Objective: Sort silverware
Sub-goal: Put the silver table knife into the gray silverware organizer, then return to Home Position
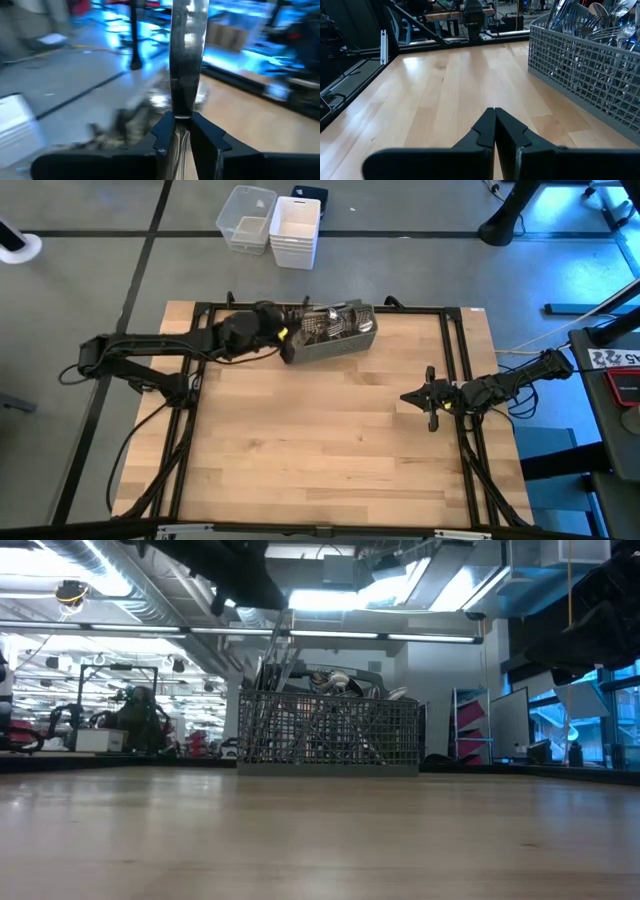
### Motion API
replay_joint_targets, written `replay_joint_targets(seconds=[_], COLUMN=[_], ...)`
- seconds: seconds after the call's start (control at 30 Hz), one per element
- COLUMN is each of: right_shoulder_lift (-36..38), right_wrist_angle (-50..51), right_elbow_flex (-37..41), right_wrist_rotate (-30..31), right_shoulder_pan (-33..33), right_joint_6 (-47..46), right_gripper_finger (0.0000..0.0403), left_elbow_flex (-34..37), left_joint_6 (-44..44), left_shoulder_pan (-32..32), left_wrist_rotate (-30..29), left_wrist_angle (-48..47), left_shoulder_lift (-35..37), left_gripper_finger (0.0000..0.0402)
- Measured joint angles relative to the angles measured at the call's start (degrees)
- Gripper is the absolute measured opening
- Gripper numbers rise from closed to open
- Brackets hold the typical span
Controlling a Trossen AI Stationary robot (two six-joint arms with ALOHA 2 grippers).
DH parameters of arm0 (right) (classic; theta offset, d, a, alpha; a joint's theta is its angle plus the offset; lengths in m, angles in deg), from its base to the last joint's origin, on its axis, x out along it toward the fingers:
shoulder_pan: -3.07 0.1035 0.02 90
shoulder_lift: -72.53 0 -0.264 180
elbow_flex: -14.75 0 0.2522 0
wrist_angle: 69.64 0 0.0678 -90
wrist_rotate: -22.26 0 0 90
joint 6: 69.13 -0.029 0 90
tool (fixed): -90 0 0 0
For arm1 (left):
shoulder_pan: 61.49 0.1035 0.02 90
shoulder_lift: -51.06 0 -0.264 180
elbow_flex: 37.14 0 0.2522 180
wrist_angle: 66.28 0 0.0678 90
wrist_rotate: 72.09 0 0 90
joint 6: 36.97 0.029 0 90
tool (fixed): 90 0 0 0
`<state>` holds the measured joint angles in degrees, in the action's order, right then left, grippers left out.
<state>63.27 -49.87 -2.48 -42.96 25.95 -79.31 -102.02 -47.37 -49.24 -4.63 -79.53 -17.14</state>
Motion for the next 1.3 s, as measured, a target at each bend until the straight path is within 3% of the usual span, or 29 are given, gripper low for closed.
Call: replay_joint_targets(seconds=[0.17,0.47,0.83,1.07,1.2,1.3], right_shoulder_lift=[0.0,0.0,0.0,0.0,0.1,0.1], right_wrist_angle=[-0.2,-0.4,-0.6,-1.7,0.7,1.1], right_elbow_flex=[0.0,0.0,0.0,-0.6,-3.6,-3.8], right_wrist_rotate=[0.0,0.0,0.0,0.0,0.2,1.3], right_shoulder_pan=[0.0,0.0,0.0,0.0,0.0,0.0], right_joint_6=[0.0,0.0,0.0,0.1,0.2,0.2], right_gripper_finger=[0.0010,0.0010,0.0010,0.0010,0.0010,0.0010], left_elbow_flex=[0.0,0.1,0.1,0.0,2.1,7.9], left_joint_6=[1.4,1.4,-4.7,-1.9,2.8,4.4], left_shoulder_pan=[1.8,4.1,5.4,1.5,-2.3,-5.8], left_wrist_rotate=[-6.3,-6.7,-5.6,-4.4,-4.6,-4.8], left_wrist_angle=[-2.8,-3.7,-7.1,-6.8,-8.1,-8.2], left_shoulder_lift=[-1.8,-9.1,-10.5,-2.1,8.6,17.8], left_gripper_finger=[0.0040,0.0051,0.0151,0.0166,0.0166,0.0166])
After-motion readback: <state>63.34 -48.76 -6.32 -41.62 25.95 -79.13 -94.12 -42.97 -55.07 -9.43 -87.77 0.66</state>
